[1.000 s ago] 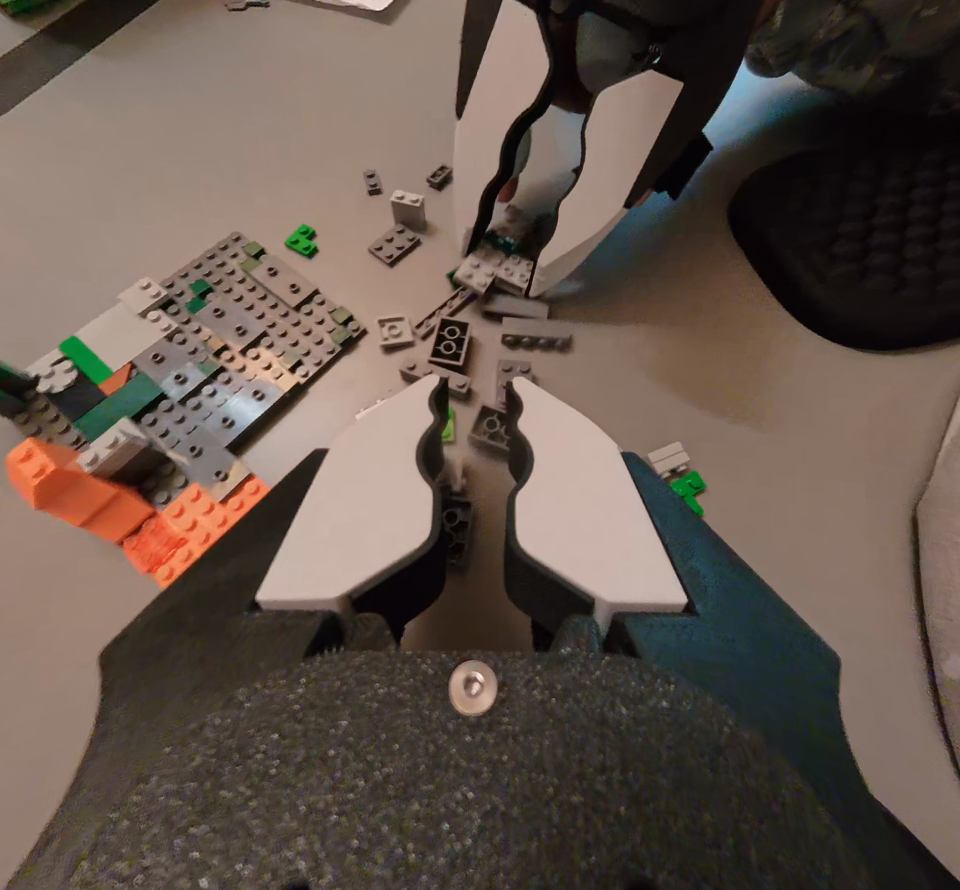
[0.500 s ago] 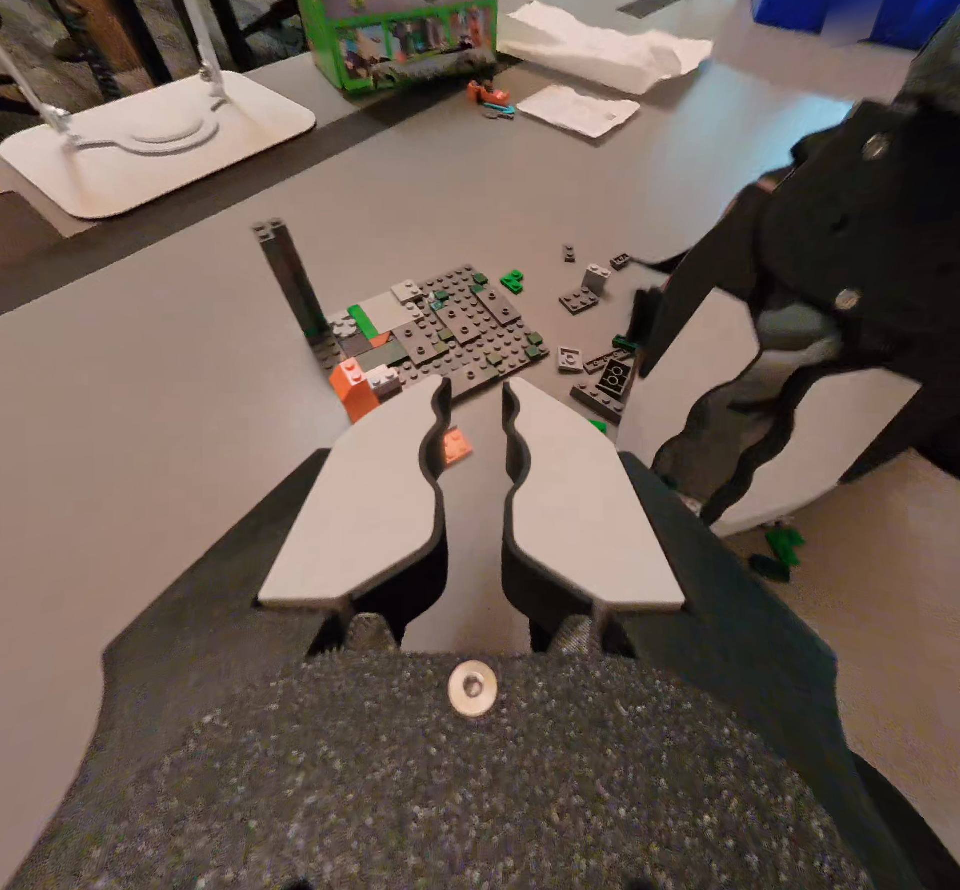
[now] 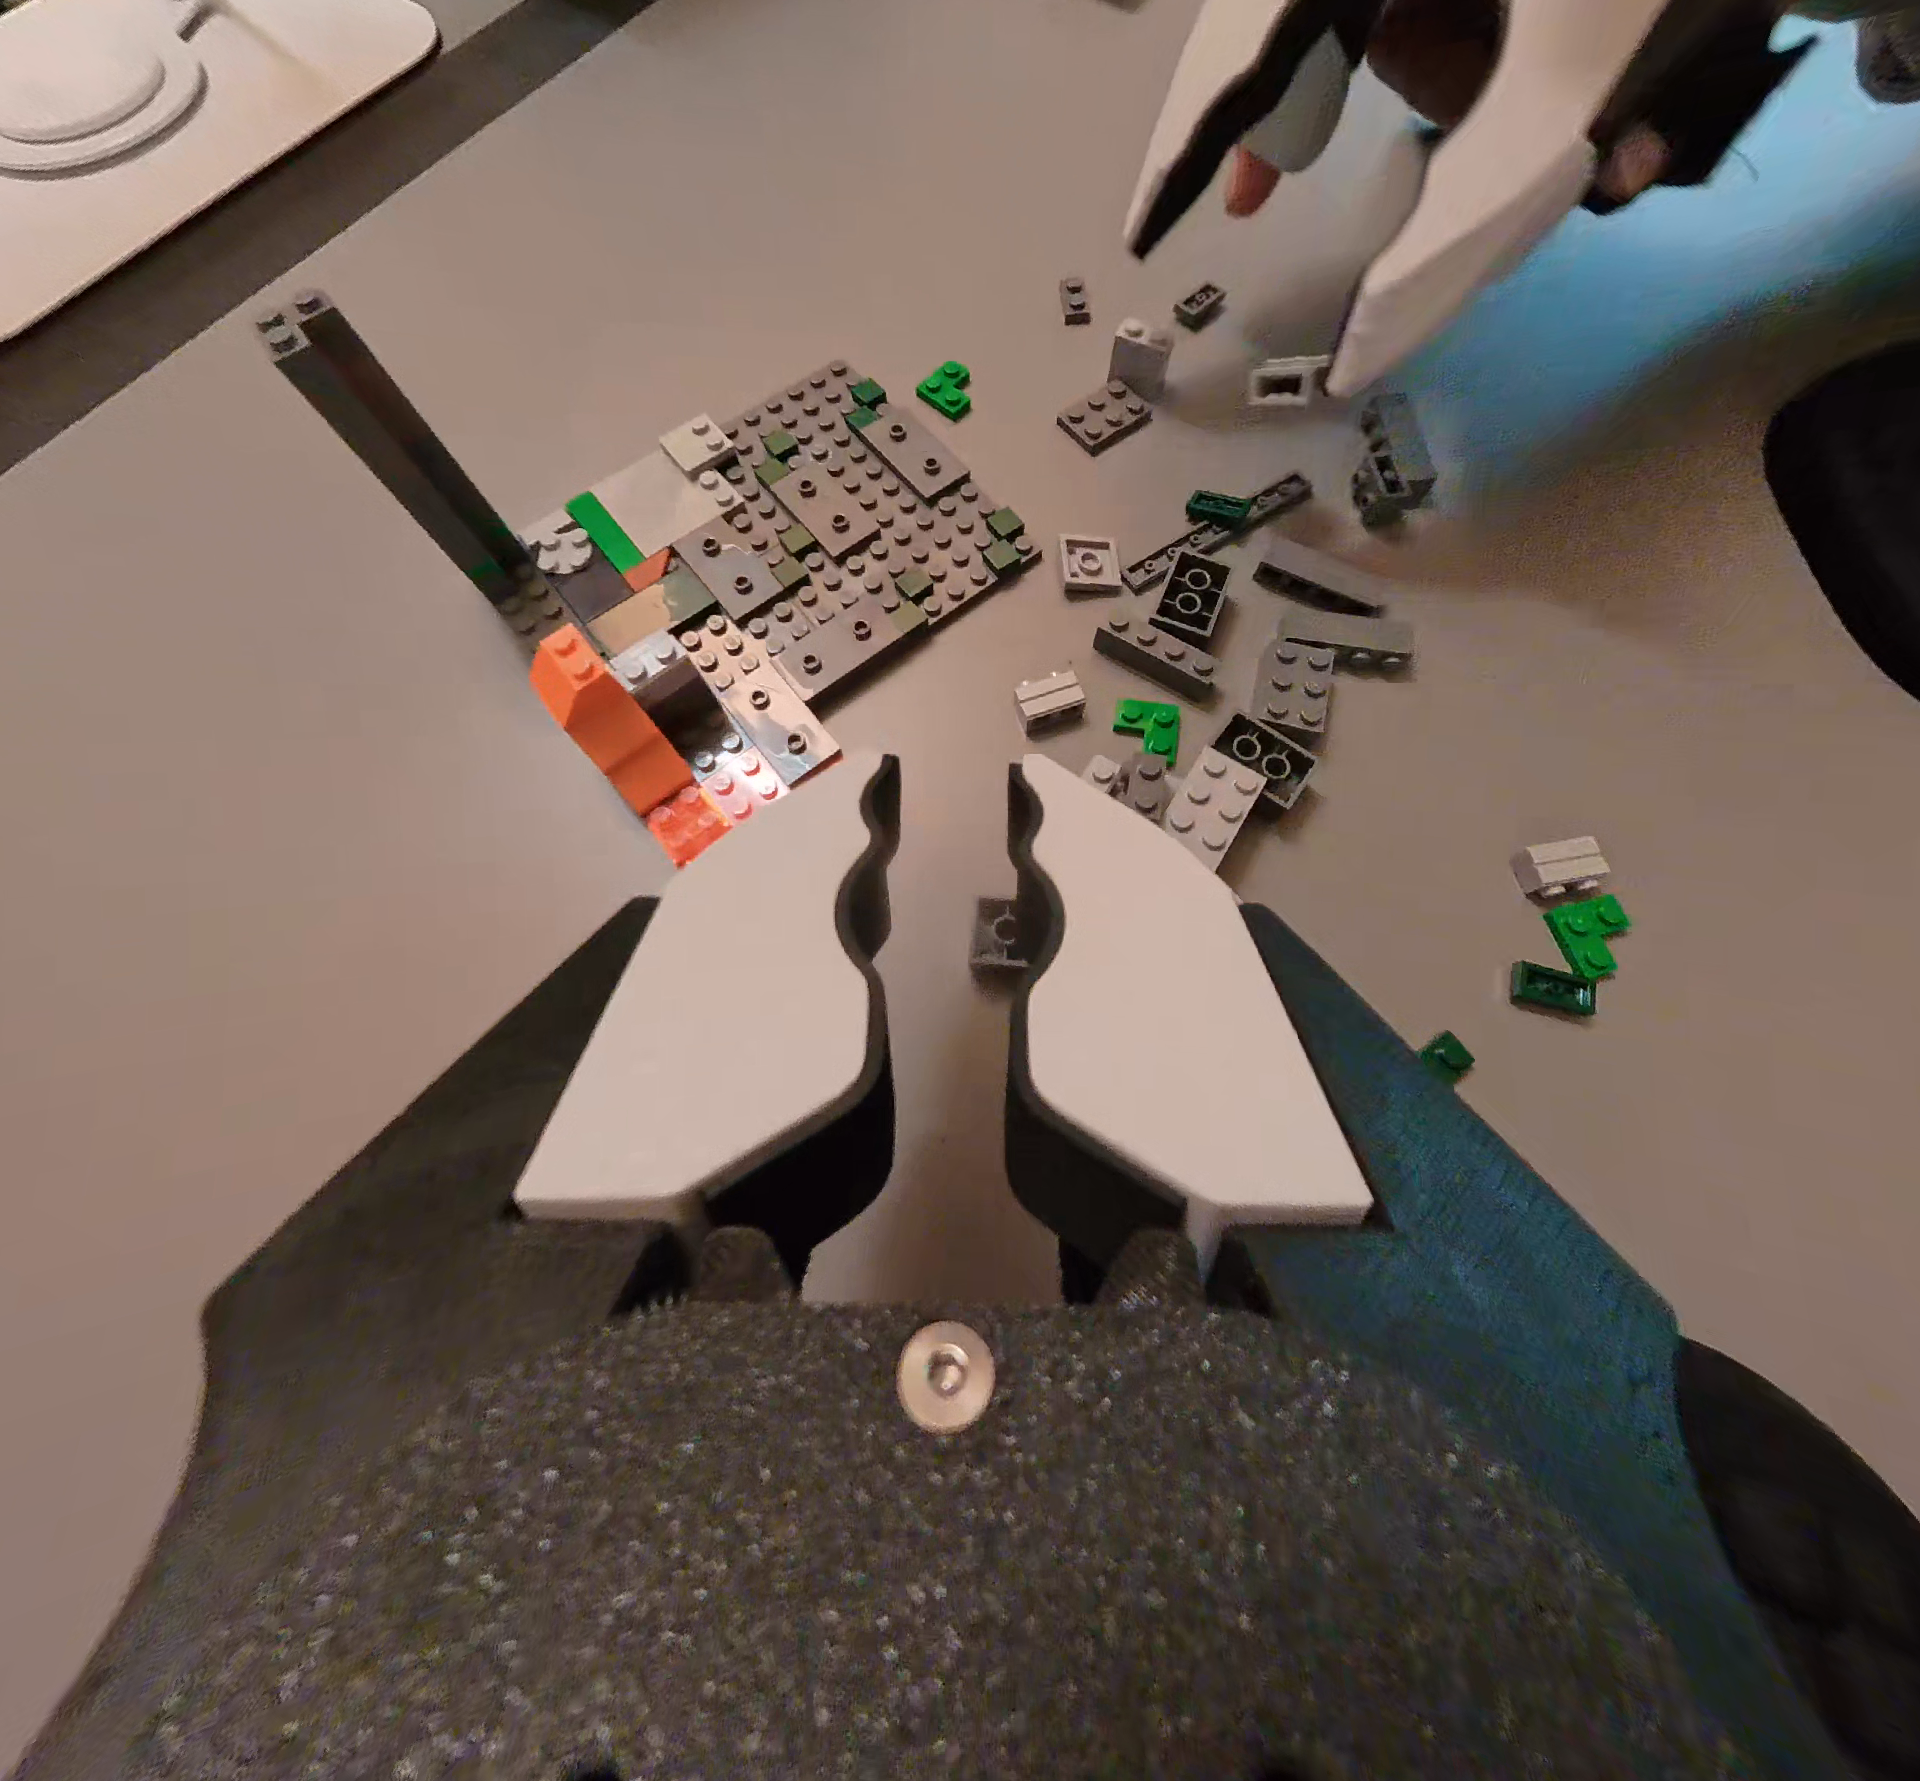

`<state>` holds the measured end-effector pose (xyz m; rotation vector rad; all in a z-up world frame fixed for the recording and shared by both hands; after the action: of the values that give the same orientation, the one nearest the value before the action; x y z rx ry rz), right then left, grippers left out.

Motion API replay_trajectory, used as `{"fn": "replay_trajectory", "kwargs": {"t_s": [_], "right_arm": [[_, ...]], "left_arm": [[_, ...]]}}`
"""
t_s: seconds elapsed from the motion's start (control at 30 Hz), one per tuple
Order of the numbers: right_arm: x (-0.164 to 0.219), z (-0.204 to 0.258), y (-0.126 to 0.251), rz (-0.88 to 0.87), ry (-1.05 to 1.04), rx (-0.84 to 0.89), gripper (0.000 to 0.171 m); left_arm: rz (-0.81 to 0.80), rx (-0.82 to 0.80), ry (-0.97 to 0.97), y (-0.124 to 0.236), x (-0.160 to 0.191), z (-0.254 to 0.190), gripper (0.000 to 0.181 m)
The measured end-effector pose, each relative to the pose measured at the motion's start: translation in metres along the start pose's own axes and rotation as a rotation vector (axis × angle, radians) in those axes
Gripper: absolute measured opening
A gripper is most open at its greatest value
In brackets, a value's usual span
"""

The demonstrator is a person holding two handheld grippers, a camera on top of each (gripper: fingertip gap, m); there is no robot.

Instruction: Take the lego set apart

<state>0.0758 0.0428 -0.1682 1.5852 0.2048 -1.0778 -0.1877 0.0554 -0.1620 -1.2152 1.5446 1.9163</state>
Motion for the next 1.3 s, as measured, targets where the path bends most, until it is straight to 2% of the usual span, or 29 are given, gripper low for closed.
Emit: {"fn": "replay_trajectory", "kwargs": {"t_s": [0.13,0.3,0.33,0.4,0.43,0.8,0.9,1.03,1.2,1.3], "right_arm": [[0.017,-0.021,0.001,0.022,-0.087,-0.004,0.073],[0.015,-0.017,-0.023,0.098,-0.021,-0.019,0.059],[0.013,-0.016,-0.026,0.108,-0.007,-0.011,0.052],[0.008,-0.014,-0.030,0.137,0.013,-0.010,0.024],[0.006,-0.010,-0.033,0.143,0.036,-0.016,0.017],[-0.037,0.067,-0.083,0.192,0.328,-0.204,0.017],[-0.044,0.078,-0.084,0.136,0.382,-0.238,0.031],[-0.045,0.062,-0.058,0.013,0.348,-0.203,0.055],[-0.002,0.032,-0.018,0.083,0.212,-0.143,0.081],[0.026,0.031,-0.006,0.130,0.170,-0.117,0.079]], "left_arm": [[-0.001,0.024,0.012,-0.003,0.000,0.000,0.019],[-0.014,0.034,0.023,0.000,0.000,-0.001,0.019],[-0.017,0.037,0.029,0.000,0.000,0.000,0.019],[-0.022,0.038,0.034,0.001,0.000,0.000,0.019],[-0.024,0.039,0.035,0.001,-0.001,0.001,0.019],[-0.009,0.060,0.026,-0.002,0.001,-0.002,0.019],[-0.007,0.065,0.026,-0.003,0.001,-0.003,0.019],[0.007,0.070,0.014,-0.005,0.002,-0.006,0.019],[0.017,0.085,0.005,-0.007,0.003,-0.008,0.019],[0.022,0.097,0.006,-0.009,0.003,-0.009,0.019]]}}
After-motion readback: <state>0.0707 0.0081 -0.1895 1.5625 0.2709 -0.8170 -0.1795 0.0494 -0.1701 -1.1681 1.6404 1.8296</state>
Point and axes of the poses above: each gripper's, where its closed fingertips meet, y back along the fingers, x out of its underside, z = x × y across the jaws, the point moved 9 cm from there along y, back along the fingers
